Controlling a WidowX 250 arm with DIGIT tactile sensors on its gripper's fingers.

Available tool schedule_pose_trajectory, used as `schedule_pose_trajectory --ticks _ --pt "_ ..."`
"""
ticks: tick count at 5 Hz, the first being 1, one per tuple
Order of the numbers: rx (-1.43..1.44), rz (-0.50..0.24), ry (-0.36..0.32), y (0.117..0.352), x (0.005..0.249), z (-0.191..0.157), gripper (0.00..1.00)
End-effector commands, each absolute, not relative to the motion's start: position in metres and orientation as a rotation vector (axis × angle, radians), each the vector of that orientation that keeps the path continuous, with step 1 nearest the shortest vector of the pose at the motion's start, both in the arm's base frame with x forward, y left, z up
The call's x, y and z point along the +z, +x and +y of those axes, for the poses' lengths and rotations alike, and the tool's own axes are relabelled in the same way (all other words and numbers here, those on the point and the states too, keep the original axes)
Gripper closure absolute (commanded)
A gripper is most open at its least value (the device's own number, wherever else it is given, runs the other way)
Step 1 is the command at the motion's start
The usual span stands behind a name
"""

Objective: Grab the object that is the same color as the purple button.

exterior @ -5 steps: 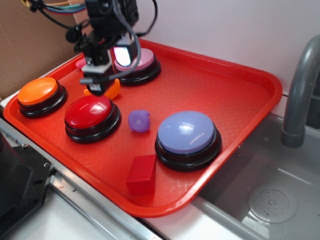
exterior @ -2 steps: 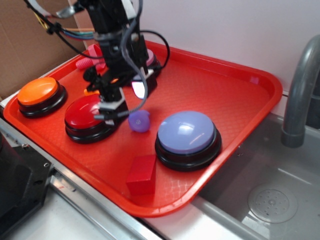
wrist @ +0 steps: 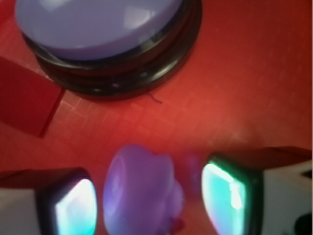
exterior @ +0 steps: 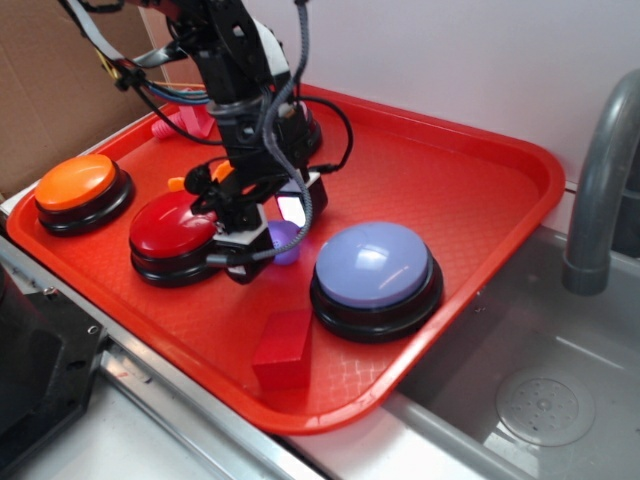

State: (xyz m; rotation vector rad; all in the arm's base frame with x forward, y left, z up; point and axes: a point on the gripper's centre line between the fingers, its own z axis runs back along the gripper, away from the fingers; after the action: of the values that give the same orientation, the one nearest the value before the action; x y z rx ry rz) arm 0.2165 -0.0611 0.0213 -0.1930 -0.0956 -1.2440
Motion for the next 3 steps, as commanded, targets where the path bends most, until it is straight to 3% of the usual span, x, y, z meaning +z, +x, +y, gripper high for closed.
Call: schedule_pose_trajectory --ticks 1,2,3 --pt "-1.253 -0.144 -0.204 0.219 0.025 -0.074 1.00" --pt "-1.200 -0.141 -0.183 0.221 0.028 -0.073 1.00" --pt "-1.077 -0.079 -0.162 0.225 0.045 -0.067 1.00"
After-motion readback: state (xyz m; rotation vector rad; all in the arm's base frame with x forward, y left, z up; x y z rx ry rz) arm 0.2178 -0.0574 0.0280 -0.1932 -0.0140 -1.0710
